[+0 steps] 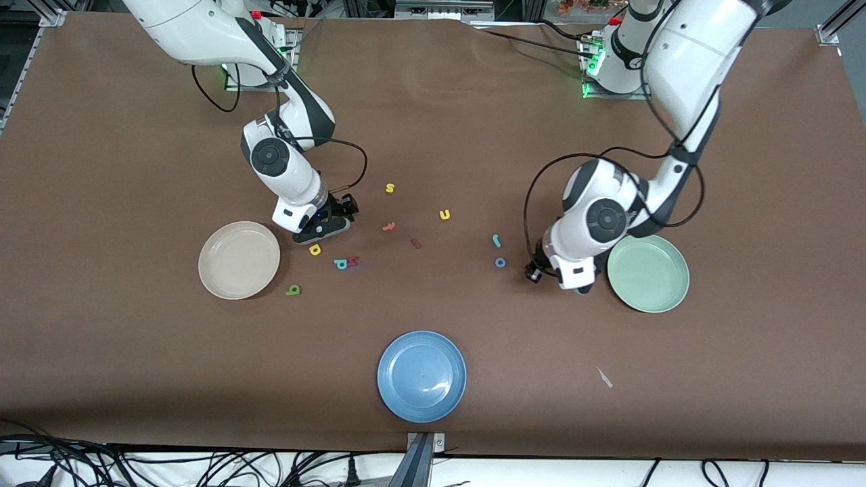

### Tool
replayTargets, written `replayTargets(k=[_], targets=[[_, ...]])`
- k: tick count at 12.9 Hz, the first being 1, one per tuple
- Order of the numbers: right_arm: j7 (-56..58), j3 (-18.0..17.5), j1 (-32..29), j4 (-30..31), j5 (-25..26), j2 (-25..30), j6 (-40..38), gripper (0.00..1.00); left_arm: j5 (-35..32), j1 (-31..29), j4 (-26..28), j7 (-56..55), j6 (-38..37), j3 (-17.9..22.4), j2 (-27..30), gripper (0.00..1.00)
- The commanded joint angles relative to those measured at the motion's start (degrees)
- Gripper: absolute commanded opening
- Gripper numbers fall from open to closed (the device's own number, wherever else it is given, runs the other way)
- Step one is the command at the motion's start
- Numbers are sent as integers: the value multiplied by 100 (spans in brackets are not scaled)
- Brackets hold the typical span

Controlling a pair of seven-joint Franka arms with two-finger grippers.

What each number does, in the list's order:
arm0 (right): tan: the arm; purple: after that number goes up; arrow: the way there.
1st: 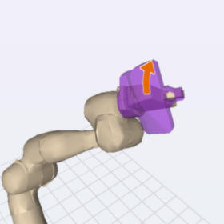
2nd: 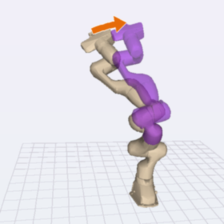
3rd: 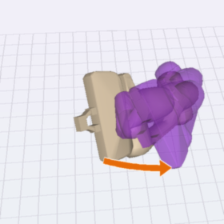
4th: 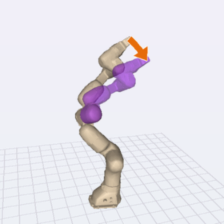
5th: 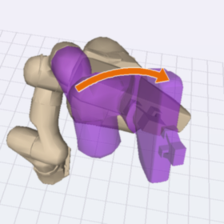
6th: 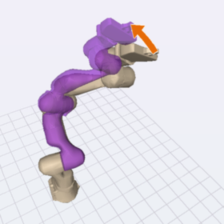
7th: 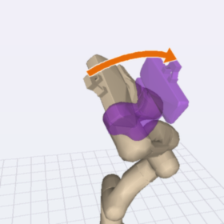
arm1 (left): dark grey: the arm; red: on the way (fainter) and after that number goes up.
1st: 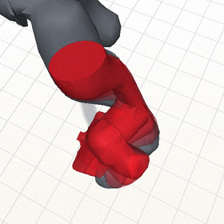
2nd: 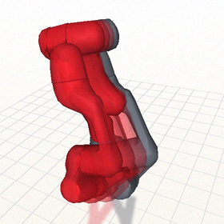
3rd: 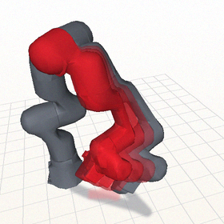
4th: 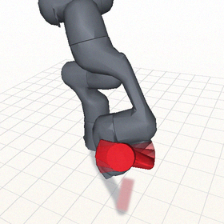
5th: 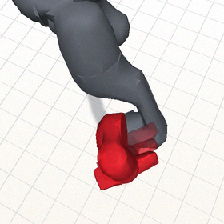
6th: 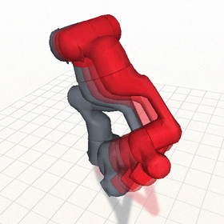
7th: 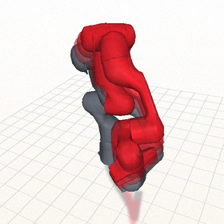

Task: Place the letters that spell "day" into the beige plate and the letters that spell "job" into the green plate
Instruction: 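Place the pink letter on the green plate with the left gripper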

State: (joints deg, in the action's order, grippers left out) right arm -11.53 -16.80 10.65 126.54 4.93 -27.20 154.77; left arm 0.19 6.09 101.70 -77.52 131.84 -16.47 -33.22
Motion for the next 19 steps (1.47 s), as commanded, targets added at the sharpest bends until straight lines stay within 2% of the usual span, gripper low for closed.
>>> replayTargets(k=[1,5,7,11,12,13,14,16,18,19], targets=[[-104,62,17,-7,157,-49,106,75,121,-571,87,894,-579,-5,492,11],[-60,141,17,11,184,-84,106,61,121,-1582,96,2888,-1555,3,624,11],[-42,142,17,11,184,-84,106,50,60,-1803,157,3391,-1547,12,476,11],[-42,150,17,2,184,-110,106,44,-90,-1866,166,3507,-1328,56,62,14],[-42,150,17,2,184,-110,106,43,-107,-1874,158,3507,-1328,56,-8,21],[-42,150,17,2,175,-119,106,43,-107,-1883,157,3507,-1328,56,-17,36],[-42,150,17,2,175,-119,106,38,-107,-1909,157,3507,-1328,47,-9,55],[-42,150,17,2,175,-119,106,29,-90,-1909,88,3411,-1345,39,53,100],[-33,177,17,2,184,-111,106,19,-28,-1822,-140,3140,-1398,-23,184,100],[-25,185,17,11,184,-102,106,18,-28,-1691,-263,2860,-1407,-180,228,100]])
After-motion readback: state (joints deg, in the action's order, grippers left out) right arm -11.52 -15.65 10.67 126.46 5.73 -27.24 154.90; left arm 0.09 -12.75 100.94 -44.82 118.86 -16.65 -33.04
